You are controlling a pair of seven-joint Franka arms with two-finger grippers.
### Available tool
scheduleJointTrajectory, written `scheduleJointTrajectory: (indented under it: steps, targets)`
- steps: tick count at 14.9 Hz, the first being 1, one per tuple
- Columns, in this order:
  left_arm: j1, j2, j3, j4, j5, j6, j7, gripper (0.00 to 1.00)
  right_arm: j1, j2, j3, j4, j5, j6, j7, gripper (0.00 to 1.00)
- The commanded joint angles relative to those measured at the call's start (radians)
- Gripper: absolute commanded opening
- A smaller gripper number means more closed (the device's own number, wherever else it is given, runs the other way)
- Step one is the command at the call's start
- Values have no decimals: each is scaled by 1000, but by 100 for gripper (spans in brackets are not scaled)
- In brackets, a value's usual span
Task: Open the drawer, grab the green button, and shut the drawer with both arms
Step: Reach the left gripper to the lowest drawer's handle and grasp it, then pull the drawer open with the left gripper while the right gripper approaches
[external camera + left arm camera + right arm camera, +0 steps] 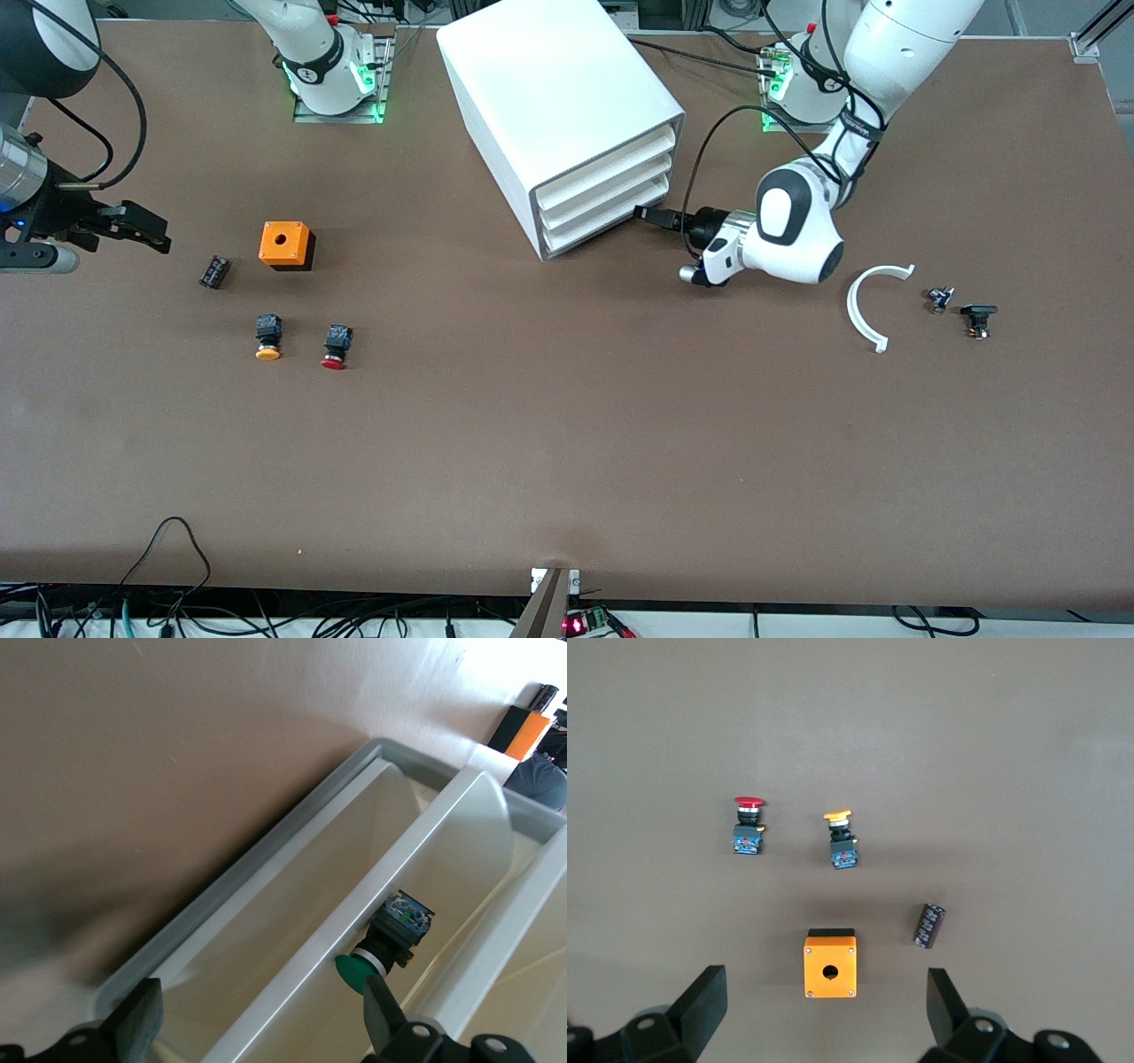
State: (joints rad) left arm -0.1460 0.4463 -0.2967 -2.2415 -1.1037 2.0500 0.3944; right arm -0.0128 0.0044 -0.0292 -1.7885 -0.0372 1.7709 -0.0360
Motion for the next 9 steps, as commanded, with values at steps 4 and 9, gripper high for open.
scheduleJointTrajectory:
  steps: [4, 9]
  targets:
    - [-24, -8, -24, -52, -54, 56, 27, 0, 20, 3, 5, 28, 20, -51, 16, 100]
    - [-17, -20, 29, -49, -3, 137, 21, 0, 71, 12, 6, 49, 69, -54, 10, 100]
